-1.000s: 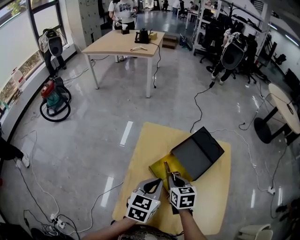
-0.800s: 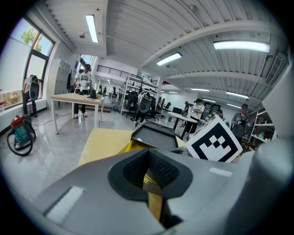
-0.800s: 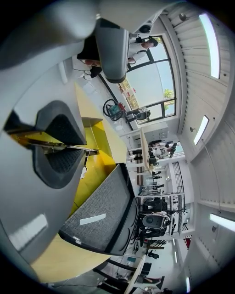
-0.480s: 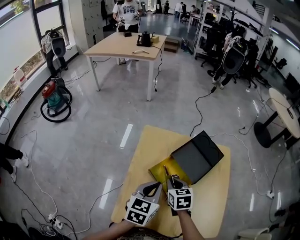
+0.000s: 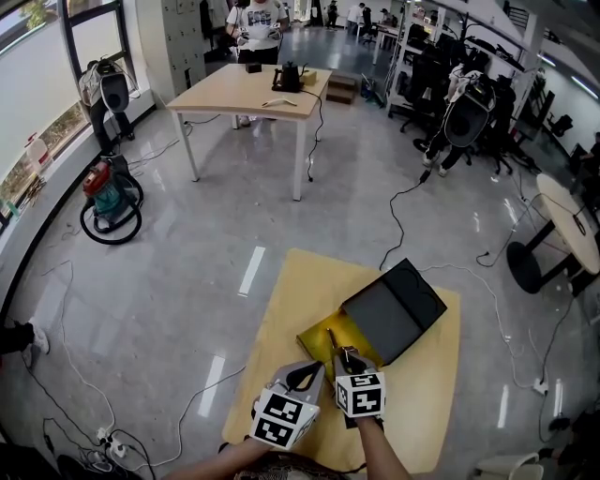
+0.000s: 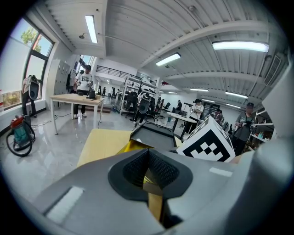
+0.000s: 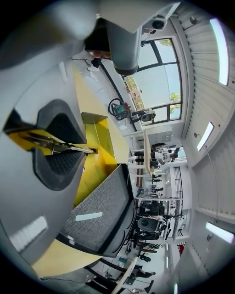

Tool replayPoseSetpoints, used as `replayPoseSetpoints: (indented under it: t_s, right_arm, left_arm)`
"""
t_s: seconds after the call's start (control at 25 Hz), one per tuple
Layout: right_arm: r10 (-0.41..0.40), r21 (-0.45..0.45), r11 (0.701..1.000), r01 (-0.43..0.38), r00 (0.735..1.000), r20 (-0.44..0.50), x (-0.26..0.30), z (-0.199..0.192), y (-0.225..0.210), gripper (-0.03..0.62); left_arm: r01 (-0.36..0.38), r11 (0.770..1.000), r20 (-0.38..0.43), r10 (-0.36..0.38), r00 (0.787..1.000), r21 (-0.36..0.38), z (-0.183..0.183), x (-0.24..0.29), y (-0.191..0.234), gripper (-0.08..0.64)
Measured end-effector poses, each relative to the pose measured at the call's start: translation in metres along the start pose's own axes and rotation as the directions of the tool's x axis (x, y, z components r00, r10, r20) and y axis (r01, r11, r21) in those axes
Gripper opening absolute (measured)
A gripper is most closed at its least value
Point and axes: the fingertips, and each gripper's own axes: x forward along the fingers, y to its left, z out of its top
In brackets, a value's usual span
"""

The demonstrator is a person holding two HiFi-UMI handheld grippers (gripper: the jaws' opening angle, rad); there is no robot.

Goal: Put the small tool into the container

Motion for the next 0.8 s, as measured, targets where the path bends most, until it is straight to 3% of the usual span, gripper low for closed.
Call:
replayPoseSetpoints:
  t_s: [0.24, 0.48, 0.8]
  right_arm:
    - [-0.006, -0.029, 1.0, 0.006, 1.0, -0.006, -0.027, -0.02, -0.036, 0.054]
    - [-0.015, -0.046, 0.999, 0.014, 1.0, -0.018, -0.014, -0.019, 0.005, 0.103]
    - [-0.057, -0.088, 0.995, 0.054, 0.998, -0.028, -0.054, -0.043, -0.029, 0.146]
  left_arm:
    - [-0.006, 1.0, 0.0, 0.006, 1.0, -0.001, -0.004, 0.016, -0.044, 0.011]
    - [-0.003, 1.0, -0.004, 0.003, 1.0, 0.004, -0.012, -0.017, -0.014, 0.011]
    - [-0.017, 1.0, 0.004, 0.017, 1.0, 0.009, -0.014, -0.017, -0.064, 0.011]
